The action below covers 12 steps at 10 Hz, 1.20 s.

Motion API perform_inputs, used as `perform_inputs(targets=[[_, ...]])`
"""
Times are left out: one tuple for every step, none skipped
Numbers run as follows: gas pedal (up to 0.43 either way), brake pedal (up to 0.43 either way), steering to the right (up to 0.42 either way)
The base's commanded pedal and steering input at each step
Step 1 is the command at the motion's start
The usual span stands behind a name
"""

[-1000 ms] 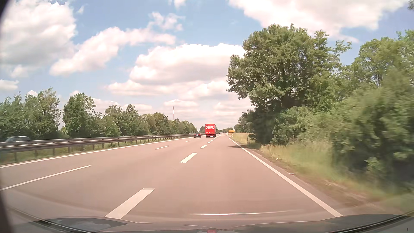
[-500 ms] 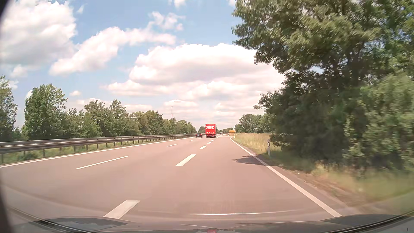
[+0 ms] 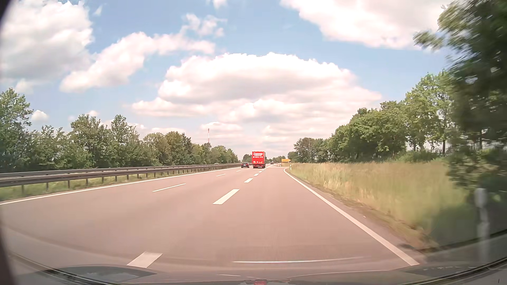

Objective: Follow the waypoints while adhering to traffic rules and regulations

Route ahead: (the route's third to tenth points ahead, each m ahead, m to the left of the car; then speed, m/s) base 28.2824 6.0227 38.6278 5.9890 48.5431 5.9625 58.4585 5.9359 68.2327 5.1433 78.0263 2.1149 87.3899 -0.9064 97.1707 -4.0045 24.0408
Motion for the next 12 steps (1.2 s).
perform_inputs(targets=[[0.000,0.250,0.002],[0.000,0.250,0.001],[0.000,0.250,0.001],[0.000,0.250,0.001],[0.000,0.250,0.001],[0.000,0.250,0.001],[0.000,0.250,0.001],[0.000,0.250,0.001],[0.000,0.250,0.002],[0.000,0.250,0.001],[0.000,0.250,0.001],[0.000,0.238,0.002]])
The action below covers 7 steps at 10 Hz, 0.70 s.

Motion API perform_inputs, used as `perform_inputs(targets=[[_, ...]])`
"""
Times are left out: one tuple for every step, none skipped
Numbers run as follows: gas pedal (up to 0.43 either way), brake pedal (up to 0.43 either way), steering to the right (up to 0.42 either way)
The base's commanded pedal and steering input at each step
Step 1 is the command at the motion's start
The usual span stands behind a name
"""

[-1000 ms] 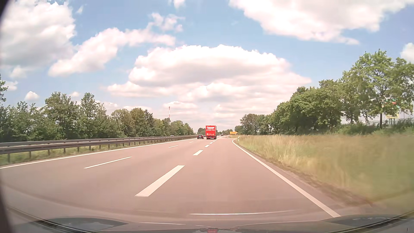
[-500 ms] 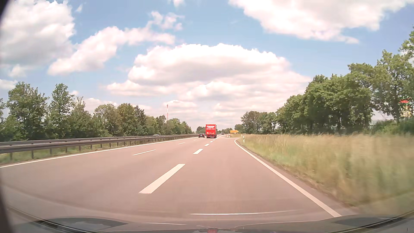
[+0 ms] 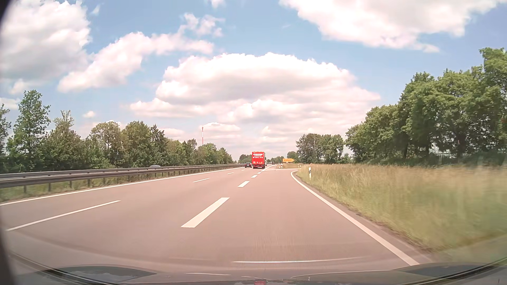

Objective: Follow the waypoints while adhering to traffic rules and regulations

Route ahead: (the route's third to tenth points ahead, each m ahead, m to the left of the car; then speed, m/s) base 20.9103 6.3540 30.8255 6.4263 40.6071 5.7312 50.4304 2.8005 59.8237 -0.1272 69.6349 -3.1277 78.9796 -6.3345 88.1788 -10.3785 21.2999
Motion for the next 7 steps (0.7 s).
perform_inputs(targets=[[0.000,0.201,0.002],[0.000,0.171,0.002],[0.000,0.146,0.003],[0.000,0.128,0.005],[0.000,0.122,0.007],[0.000,0.122,0.008],[0.000,0.128,0.008]])
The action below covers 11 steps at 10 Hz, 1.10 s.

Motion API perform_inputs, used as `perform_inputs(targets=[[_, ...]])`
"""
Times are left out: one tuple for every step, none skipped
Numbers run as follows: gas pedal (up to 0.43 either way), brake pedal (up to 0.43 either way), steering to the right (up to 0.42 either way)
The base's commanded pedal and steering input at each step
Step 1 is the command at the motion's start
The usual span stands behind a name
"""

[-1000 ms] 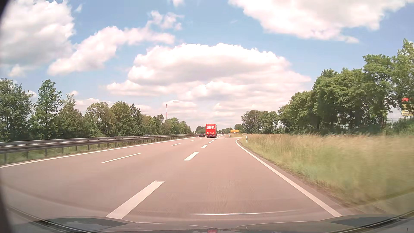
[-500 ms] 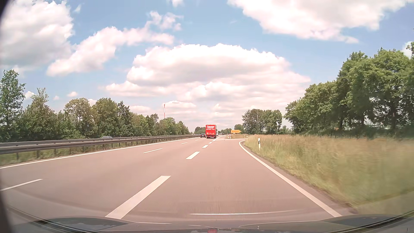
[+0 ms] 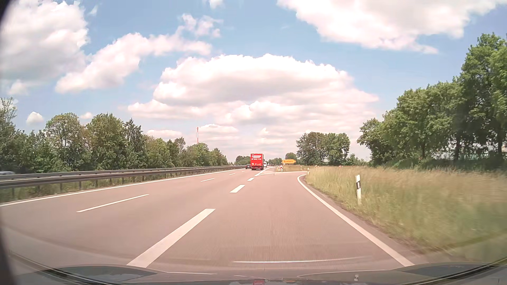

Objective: Follow the waypoints while adhering to traffic rules and regulations

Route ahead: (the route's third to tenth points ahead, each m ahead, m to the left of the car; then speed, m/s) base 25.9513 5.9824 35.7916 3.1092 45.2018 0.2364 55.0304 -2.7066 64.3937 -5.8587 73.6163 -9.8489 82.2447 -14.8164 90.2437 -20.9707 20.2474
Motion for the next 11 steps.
perform_inputs(targets=[[0.000,0.134,0.008],[0.000,0.140,0.009],[0.000,0.146,0.012],[0.000,0.152,0.014],[0.000,0.152,0.016],[0.000,0.159,0.019],[0.000,0.159,0.022],[0.000,0.159,0.024],[0.000,0.159,0.027],[0.000,0.159,0.028],[0.000,0.159,0.030]])
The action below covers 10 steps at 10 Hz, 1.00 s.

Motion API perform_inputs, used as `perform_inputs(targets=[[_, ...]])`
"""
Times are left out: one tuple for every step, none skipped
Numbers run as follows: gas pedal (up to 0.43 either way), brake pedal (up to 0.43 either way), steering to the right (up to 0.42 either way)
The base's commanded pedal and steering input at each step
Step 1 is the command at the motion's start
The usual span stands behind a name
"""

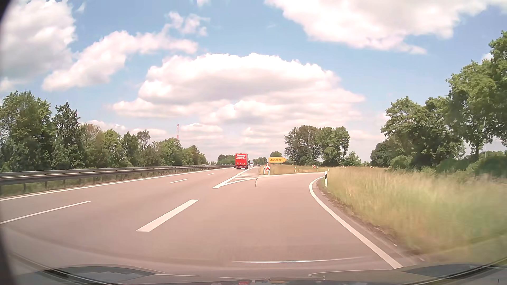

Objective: Follow the waypoints while adhering to traffic rules and regulations

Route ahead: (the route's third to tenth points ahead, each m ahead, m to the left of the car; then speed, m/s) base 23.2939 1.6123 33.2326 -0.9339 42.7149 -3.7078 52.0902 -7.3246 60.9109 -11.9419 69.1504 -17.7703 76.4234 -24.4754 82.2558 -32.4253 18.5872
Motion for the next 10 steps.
perform_inputs(targets=[[0.000,0.146,0.032],[0.000,0.091,0.034],[0.000,0.061,0.036],[0.000,0.024,0.039],[0.000,0.012,0.041],[0.000,0.012,0.042],[0.000,0.012,0.043],[0.000,0.012,0.043],[0.000,0.012,0.043],[0.000,0.012,0.042]])
